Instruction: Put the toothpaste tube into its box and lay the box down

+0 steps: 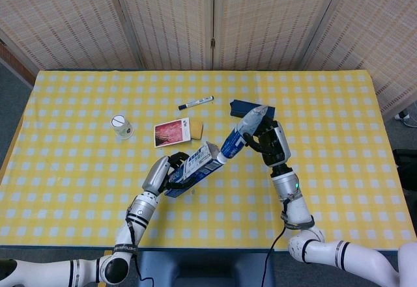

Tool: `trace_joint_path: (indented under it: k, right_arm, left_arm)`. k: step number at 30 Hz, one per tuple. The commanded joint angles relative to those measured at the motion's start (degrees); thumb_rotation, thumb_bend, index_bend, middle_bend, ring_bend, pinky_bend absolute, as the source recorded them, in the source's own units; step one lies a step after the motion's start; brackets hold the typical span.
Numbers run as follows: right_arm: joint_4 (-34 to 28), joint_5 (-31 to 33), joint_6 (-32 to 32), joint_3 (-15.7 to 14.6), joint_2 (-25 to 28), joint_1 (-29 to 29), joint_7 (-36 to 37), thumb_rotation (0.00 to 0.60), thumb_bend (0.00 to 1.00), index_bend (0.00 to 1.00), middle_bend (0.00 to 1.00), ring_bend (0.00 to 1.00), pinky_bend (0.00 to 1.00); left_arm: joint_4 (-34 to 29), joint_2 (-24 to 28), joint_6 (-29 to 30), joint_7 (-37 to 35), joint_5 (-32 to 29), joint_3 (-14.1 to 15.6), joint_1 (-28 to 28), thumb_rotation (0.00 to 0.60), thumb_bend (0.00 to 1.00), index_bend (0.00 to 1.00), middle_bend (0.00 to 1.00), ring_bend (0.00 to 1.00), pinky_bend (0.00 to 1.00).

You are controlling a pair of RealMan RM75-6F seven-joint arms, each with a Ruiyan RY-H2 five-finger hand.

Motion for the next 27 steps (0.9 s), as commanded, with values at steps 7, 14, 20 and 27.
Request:
trace_joint_path:
  k: [7, 14, 20, 27]
  right_arm:
    - [0.7, 0.8, -0.9, 1.0, -1.3, 1.1, -0.6, 0.600, 0.31, 0.77, 0.63, 0.77, 0.71]
    - [2.2, 1.8, -1.5, 2.1, -3.1, 2.4, -1.1, 0.600, 0.31, 0.77, 0.63, 0.77, 0.71]
    - [1.7, 2.1, -1.1, 3.1, -3.0, 2.1, -0.2, 0.600, 0.31, 0.77, 0.63, 0.78, 0.71]
    - [2.3, 2.7, -2.1, 3.4, -3.3, 2.5, -0.1, 0.600, 0.31, 0.77, 0.64, 0.77, 0.71]
  left_arm:
    - [-1.0, 0.4, -0.1, -1.0, -0.3, -0.2, 0.1, 0.600, 0.33, 0.60, 0.65, 0.58, 0.58]
    - [-2.4, 0.7, -0.3, -1.1, 0.0, 0.2, -0.1, 0.600, 0.33, 0.61, 0.65, 0.58, 0.58]
    - [-2.7, 1.3, 0.2, -0.7, -0.5, 0.6, 0.3, 0.600, 0.33, 0.61, 0.65, 0.58, 0.58]
    - [-2.8, 1.0, -0.4, -1.3, -0.7, 0.4, -0.1, 0.600, 0.33, 0.61, 0.65, 0.58, 0.58]
